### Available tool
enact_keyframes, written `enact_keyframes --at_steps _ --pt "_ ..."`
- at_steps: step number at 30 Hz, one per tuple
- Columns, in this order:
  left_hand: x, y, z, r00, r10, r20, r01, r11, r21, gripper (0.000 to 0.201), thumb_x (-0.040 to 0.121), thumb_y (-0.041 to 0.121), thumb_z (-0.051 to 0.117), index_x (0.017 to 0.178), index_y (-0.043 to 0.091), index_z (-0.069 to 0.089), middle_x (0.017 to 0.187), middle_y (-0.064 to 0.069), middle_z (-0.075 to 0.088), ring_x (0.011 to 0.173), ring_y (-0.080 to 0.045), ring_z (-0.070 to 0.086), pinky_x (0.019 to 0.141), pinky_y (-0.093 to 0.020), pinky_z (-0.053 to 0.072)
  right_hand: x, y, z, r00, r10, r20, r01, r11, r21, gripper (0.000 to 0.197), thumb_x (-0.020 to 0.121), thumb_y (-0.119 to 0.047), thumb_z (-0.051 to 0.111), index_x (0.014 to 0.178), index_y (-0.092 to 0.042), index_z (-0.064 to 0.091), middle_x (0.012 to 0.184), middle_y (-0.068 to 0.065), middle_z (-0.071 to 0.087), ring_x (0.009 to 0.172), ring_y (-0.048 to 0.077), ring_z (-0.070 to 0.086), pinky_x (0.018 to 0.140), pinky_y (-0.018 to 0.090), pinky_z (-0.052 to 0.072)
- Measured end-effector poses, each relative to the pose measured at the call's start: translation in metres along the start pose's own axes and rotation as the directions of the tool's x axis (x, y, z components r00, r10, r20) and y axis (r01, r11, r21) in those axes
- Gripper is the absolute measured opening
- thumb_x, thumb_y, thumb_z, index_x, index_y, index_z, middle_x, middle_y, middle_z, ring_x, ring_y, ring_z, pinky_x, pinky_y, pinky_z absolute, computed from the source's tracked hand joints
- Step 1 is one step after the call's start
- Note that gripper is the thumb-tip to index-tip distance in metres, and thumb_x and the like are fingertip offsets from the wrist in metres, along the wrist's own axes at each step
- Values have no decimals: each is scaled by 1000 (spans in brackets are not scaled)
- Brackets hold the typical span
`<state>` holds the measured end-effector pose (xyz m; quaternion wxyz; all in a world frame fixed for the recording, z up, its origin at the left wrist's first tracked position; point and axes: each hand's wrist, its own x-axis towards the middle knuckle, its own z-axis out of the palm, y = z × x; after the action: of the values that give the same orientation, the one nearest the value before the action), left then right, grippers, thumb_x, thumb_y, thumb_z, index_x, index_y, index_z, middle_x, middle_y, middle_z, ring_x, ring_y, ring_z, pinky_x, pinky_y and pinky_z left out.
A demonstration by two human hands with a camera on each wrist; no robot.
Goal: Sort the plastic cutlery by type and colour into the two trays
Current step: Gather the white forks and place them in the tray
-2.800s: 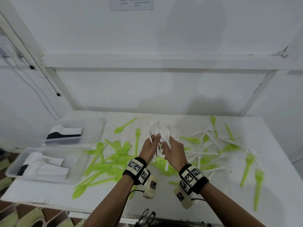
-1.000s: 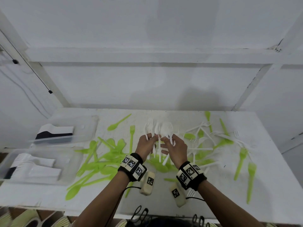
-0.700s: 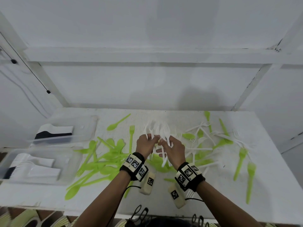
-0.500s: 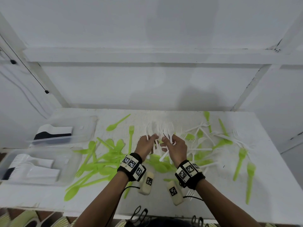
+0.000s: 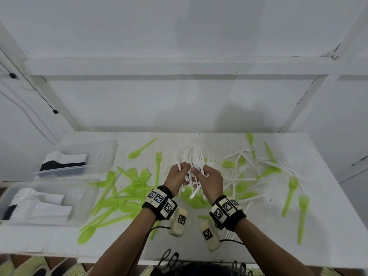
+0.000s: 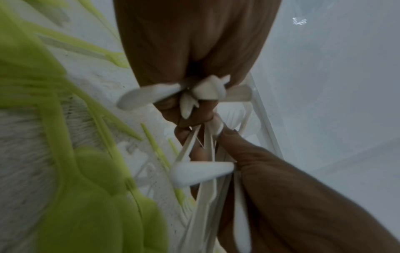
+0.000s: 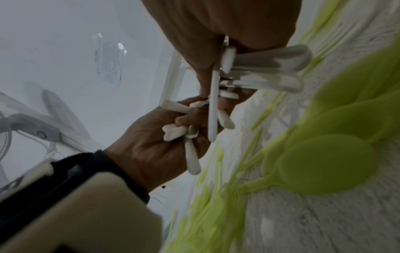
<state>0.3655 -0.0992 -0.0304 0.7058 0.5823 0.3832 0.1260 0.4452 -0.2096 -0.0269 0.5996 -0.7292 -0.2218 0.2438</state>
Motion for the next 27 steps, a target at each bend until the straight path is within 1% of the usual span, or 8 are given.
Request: enact_keyframes --at_steps 3,6,8,12,15,20,23,27 --pt "-7 4 1 1000 21 1 -21 1000 20 32 108 18 46 99 -2 68 60 -3 61 46 -10 49 44 -18 36 4 1 -4 999 -44 19 45 998 -47 49 90 -20 77 51 -27 48 45 -15 38 46 2 39 50 14 31" --pt "-12 1 4 998 58 -27 -57 998 36 33 109 16 45 85 3 64 48 4 55 39 -5 46 42 -19 32 12 3 -5 998 -21 53 26 995 -100 27 89 -24 77 63 -27 68 52 -10 56 55 5 65 56 20 48" --pt "-14 -3 5 994 90 -63 -85 993 79 33 108 18 48 83 4 64 46 4 51 38 -8 43 42 -20 32 15 4 -5 1000 0 24 2 996 -88 34 89 -22 76 58 -33 68 55 -7 63 63 14 74 57 23 51" --pt "-14 -5 7 992 116 -39 -108 979 172 36 107 20 50 90 -6 67 50 1 50 40 -10 41 43 -20 33 13 4 -3 998 33 -61 -37 997 -62 32 90 -20 74 60 -23 63 57 -5 66 56 4 65 57 17 44" --pt "-11 -2 7 997 71 23 -75 945 317 37 105 21 46 94 -11 62 60 -6 50 43 -13 40 44 -22 32 11 9 1 997 49 -55 -55 992 -113 36 91 -23 72 58 -20 58 61 5 64 57 8 55 58 23 41" --pt "-18 8 6 992 76 97 -117 826 551 33 103 13 39 79 11 63 61 4 54 53 -7 47 52 -22 35 9 15 3 998 37 -54 -44 991 -123 27 89 -38 74 68 -24 66 62 -3 64 70 21 70 65 28 49" --pt "-20 5 5 992 82 93 -119 832 541 36 102 8 38 70 13 53 60 0 50 53 -12 46 53 -25 35 8 15 2 999 21 -43 -28 988 -149 21 85 -38 76 73 -21 72 63 -7 67 66 19 67 64 28 50" --pt "-23 -7 3 991 118 66 -135 887 442 33 99 3 37 95 10 68 79 -10 69 47 -10 55 51 -21 42 9 12 3 998 53 -21 -56 984 -169 25 85 -31 72 72 -11 68 63 4 63 62 23 59 64 39 48"
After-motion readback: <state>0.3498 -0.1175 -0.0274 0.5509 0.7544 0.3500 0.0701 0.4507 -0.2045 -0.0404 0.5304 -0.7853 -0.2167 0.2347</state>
